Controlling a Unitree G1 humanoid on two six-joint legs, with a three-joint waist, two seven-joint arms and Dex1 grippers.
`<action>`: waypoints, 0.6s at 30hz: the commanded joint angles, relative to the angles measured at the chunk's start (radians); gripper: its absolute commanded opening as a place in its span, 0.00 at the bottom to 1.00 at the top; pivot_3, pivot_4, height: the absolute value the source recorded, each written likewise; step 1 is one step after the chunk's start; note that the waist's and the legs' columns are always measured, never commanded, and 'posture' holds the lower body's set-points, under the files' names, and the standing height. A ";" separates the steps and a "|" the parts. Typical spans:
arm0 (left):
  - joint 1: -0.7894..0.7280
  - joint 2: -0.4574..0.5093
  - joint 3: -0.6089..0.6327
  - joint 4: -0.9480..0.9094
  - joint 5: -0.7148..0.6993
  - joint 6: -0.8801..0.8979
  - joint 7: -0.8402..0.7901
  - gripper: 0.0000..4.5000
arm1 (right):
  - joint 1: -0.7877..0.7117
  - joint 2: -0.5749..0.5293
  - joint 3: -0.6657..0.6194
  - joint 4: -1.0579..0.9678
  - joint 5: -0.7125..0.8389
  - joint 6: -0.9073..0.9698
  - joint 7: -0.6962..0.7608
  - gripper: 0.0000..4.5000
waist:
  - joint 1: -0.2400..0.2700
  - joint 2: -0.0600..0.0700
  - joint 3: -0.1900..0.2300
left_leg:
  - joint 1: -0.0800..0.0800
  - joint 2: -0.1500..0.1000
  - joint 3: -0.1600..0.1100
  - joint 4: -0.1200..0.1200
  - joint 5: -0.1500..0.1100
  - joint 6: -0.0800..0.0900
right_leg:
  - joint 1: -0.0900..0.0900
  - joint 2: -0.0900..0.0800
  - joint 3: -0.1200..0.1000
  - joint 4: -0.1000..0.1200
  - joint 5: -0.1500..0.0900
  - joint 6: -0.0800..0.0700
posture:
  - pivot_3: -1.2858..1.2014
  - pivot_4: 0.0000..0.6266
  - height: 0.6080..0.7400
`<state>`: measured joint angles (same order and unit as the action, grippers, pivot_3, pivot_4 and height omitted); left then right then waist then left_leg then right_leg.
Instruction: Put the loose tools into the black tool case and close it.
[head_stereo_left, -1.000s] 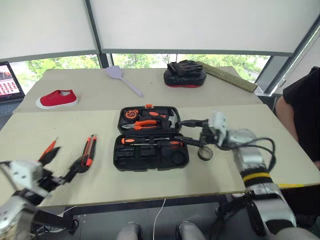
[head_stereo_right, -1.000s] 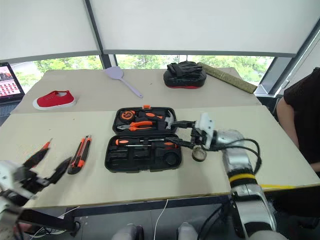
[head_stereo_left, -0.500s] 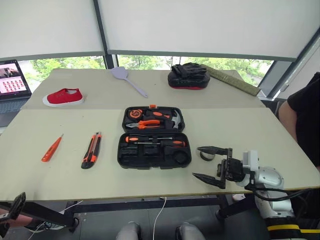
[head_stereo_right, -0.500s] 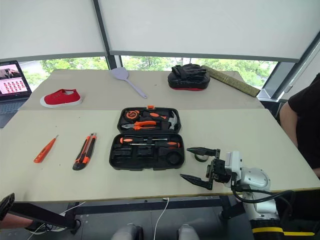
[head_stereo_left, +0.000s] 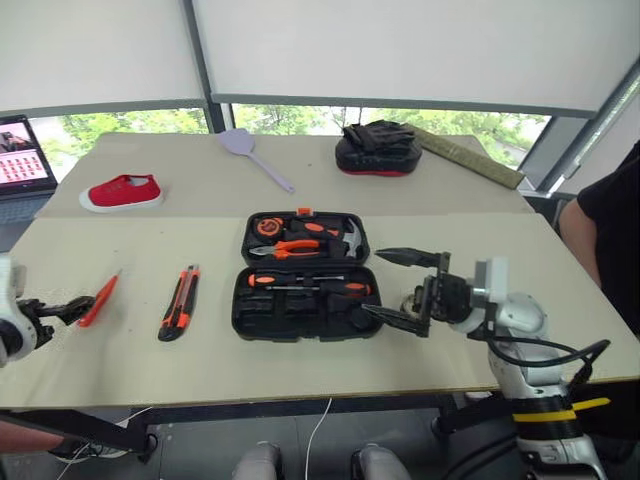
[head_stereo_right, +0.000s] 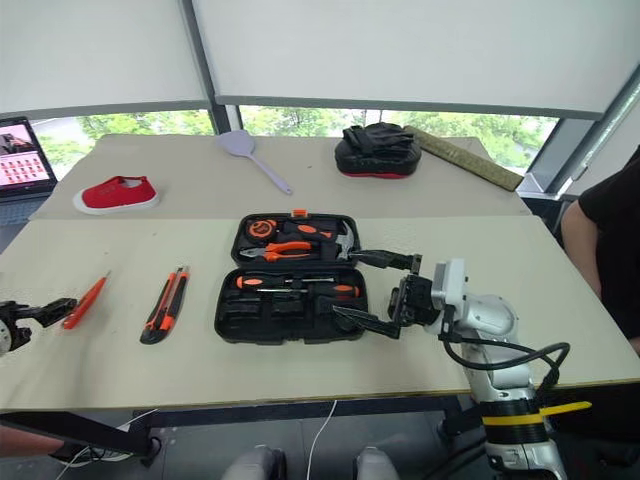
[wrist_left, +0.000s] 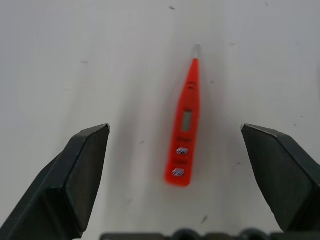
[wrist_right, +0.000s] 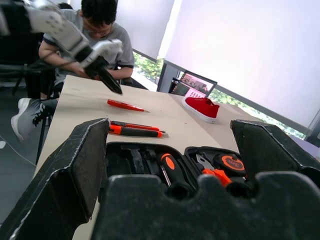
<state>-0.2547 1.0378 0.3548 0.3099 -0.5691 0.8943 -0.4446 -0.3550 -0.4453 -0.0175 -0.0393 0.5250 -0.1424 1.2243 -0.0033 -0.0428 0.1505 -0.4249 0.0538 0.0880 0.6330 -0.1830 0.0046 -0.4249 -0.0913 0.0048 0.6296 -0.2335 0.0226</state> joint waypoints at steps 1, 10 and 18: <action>-0.157 0.007 -0.125 0.180 0.120 -0.053 -0.070 1.00 | -0.012 -0.007 -0.011 -0.008 0.000 -0.018 0.002 1.00 | -0.003 0.000 0.000 | 0.000 0.000 0.000 0.000 0.000 0.000 | 0.000 0.000 0.000 0.000 0.000 0.000 | 0.52 0.24 1.00; -0.349 -0.022 -0.302 0.427 0.289 -0.072 -0.222 0.53 | 0.018 -0.022 -0.022 -0.049 -0.006 -0.016 -0.023 1.00 | -0.005 -0.001 0.000 | 0.001 -0.001 0.000 0.001 0.000 -0.001 | 0.001 0.000 0.001 0.002 -0.002 0.002 | 0.52 0.24 1.00; -0.280 0.022 -0.250 0.394 0.303 -0.108 -0.294 0.07 | 0.036 -0.057 -0.040 -0.061 -0.001 -0.007 -0.038 1.00 | -0.018 0.000 0.000 | 0.003 0.000 0.001 0.001 0.000 -0.001 | 0.002 0.000 0.003 0.003 -0.002 0.002 | 0.52 0.24 1.00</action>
<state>-0.5751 1.0491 0.0978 0.6900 -0.2902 0.8047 -0.7217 -0.3218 -0.4881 -0.0274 -0.0607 0.5132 -0.1455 1.1949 -0.0213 -0.0433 0.1508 -0.4216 0.0534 0.0890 0.6338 -0.1833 0.0039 -0.4235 -0.0909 0.0082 0.6328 -0.2351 0.0245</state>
